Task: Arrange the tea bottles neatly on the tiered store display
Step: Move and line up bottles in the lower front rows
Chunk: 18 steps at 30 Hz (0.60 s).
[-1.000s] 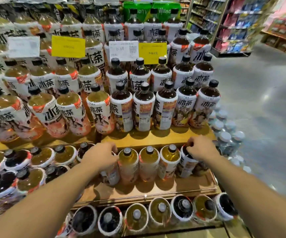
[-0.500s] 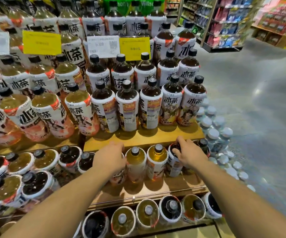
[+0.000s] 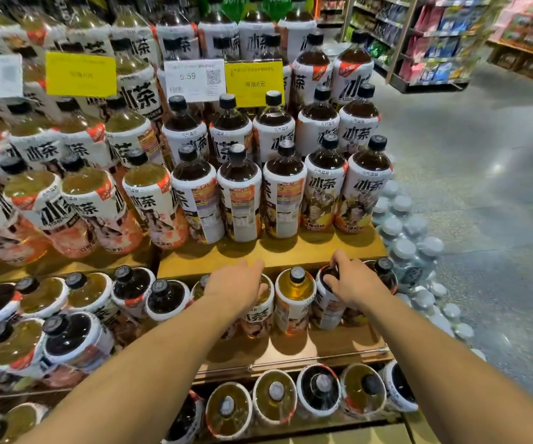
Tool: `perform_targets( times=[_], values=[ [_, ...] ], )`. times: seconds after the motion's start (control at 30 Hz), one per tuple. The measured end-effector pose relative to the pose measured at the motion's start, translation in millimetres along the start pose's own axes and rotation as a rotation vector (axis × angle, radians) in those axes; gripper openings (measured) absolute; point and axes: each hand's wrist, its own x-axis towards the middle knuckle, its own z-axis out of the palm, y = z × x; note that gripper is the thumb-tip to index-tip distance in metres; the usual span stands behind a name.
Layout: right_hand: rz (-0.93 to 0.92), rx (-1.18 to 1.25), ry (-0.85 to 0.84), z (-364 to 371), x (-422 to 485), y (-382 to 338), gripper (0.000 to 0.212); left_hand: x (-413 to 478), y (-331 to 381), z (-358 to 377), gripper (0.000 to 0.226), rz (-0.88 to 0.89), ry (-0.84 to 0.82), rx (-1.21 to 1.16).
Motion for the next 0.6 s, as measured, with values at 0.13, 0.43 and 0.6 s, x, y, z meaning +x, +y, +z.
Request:
perform_targets(
  times=[0.13, 0.43, 0.6],
  values=[
    [0.016, -0.004, 0.002, -1, -4, -2, 0.029, -9, 0, -2, 0.034, 0.062, -0.036, -0.010],
    [-0.174, -0.478, 0.327, -21, -55, -66, 0.056, -47, -8, -20, 0.033, 0.006, 0.000, -0.079],
    [-0.366, -0.361, -0.050, -3, -85, -137, 0.064, -69, -19, -32, 0.034, 0.054, 0.007, -0.092]
  ],
)
